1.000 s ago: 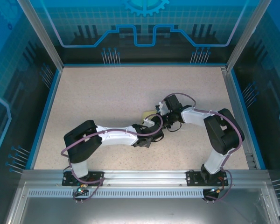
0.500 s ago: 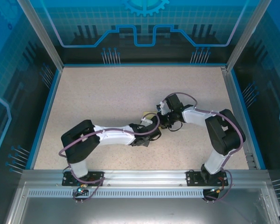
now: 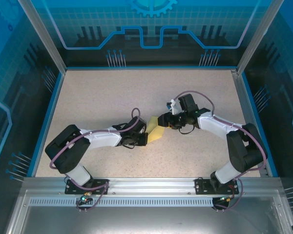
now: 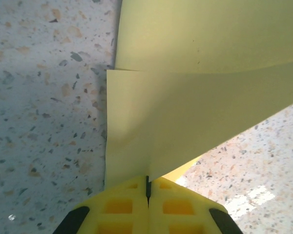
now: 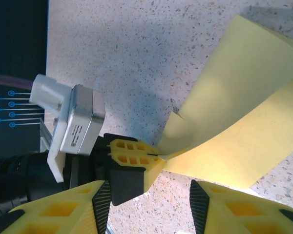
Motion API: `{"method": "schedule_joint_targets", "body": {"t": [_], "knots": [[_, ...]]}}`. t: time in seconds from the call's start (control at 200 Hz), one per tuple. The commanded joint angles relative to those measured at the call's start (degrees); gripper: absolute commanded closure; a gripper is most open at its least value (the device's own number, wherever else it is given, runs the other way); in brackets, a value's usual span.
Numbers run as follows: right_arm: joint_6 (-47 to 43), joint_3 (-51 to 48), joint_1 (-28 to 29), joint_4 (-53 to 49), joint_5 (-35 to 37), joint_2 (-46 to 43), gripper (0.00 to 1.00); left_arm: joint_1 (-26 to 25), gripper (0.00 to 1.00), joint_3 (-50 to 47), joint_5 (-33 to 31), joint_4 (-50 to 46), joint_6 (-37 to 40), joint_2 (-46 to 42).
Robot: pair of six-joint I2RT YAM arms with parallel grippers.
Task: Fold a paper plane with a square sheet of paper (pick it up from the middle)
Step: Fourth fold the wing at the center of the table.
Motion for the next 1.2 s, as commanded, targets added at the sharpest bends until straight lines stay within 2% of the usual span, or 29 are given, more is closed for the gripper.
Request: {"method": "schedule_joint_targets", "body": {"t": [0.0,0.175,0.46,0.54,0.685,0.82,1.195], "knots": [[-1.56,-0.13,1.44,0.74,-2.89,0.62,0.54,2.27,0.98,-1.75,9.51,6.4,-1.25,-0.86],[-1.59,2.09,4.73,0.93,-2.37,4.93,0.6,4.71,0.97,-2.23,14.04,8.42,-2.34,-0.16],[-0.05,5.05,6.93,3.28,-1.82,10.68,0.69,6.25,0.95,-2.13,15.8,8.01,-2.48,-0.11],[0.41,5.6,6.89,3.67,-1.49,12.07,0.7,6.25,0.94,-1.58,15.39,6.99,-2.04,0.35],[1.39,6.56,6.86,3.69,-0.27,14.02,0.72,6.23,0.82,-0.97,13.99,4.93,-1.12,0.71],[1.76,6.96,6.61,3.71,0.31,14.65,0.72,6.29,0.75,-0.91,11.79,3.12,0.19,0.46],[1.4,8.09,6.52,2.75,0.3,15.14,0.72,5.76,0.69,1.4,9.37,-0.8,4.7,1.2]]}}
